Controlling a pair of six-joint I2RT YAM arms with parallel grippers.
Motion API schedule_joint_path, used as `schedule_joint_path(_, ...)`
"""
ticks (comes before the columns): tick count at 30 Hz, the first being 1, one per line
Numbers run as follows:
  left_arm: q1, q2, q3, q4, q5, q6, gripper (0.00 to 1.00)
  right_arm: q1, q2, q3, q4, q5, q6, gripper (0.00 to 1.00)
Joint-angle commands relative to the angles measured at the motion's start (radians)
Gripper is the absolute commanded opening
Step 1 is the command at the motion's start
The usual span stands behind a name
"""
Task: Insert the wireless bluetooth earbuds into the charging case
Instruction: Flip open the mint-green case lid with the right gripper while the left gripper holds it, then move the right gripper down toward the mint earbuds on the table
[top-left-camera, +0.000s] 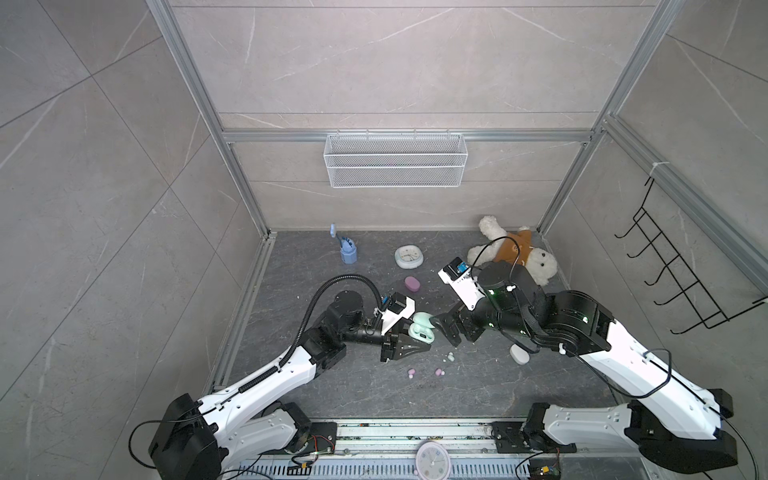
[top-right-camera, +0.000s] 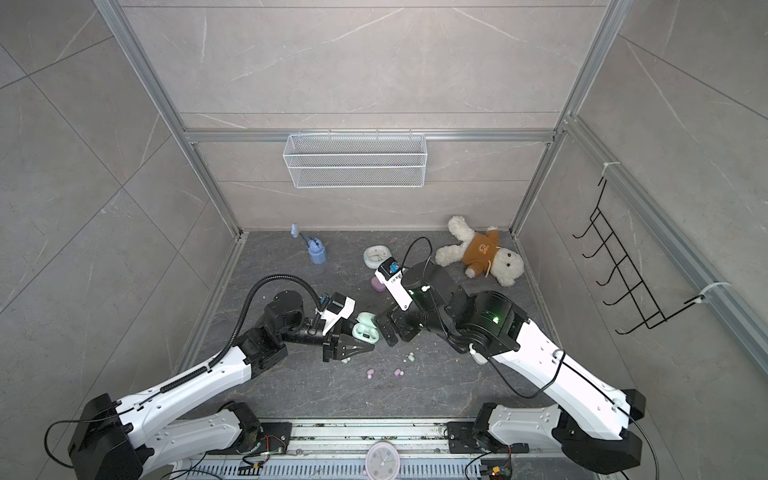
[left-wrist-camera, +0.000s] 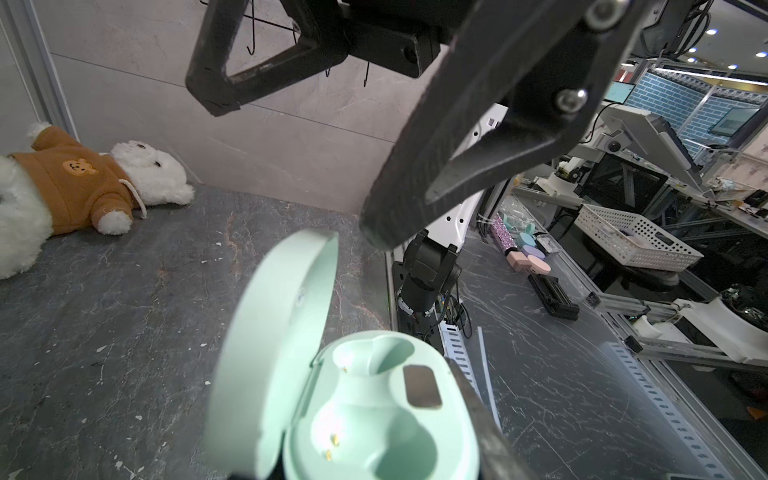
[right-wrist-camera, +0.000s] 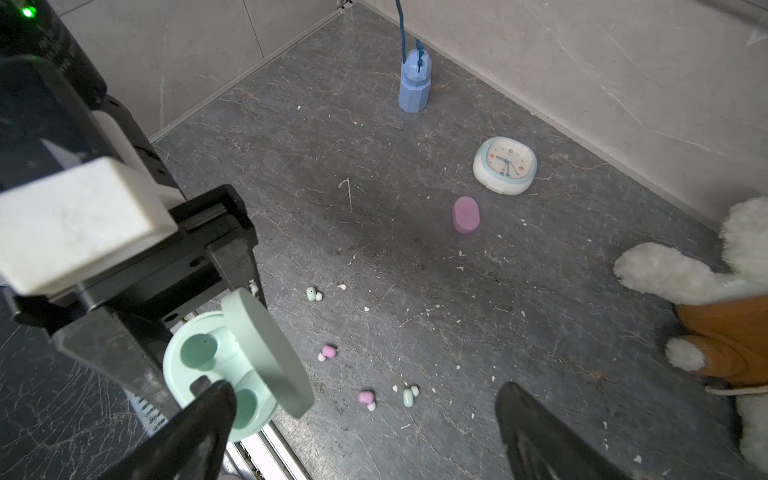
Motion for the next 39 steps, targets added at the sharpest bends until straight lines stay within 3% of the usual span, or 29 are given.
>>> schedule_joint_path(1, -0.003, -0.032, -0.004, 0.051, 0.019, -0.007, 0.23, -0.002, 0.01, 0.035, -0.036, 0.026, 0.024, 1.0)
schedule_joint_path(10, -0.003, -0.058, -0.033, 0.059, -0.03, -0.051, 0.22, -0.005, -0.006, 0.08, -0.044, -0.039, 0.089, 1.0)
schedule_joint_path(18, -0.003, -0.159, -0.102, 0.028, -0.141, -0.059, 0.22, -0.052, -0.026, 0.046, -0.119, -0.08, 0.298, 1.0)
schedule_joint_path(23, -0.004, -0.223, -0.135, -0.005, -0.183, -0.059, 0.22, -0.149, -0.07, -0.138, -0.1, -0.14, 0.423, 1.0)
schedule_joint_path(27, -0.003, -0.265, -0.156, -0.028, -0.206, -0.059, 0.22, -0.242, -0.092, -0.36, 0.016, -0.232, 0.534, 1.0)
schedule_joint_path(34, -0.003, -0.321, -0.178, -0.05, -0.238, -0.073, 0.22, -0.255, -0.031, -0.716, 0.37, -0.29, 0.778, 1.0)
schedule_joint_path(39, -0.003, -0.342, -0.177, -0.086, -0.248, -0.056, 0.22, -0.257, 0.039, -0.849, 0.56, -0.293, 0.905, 1.0)
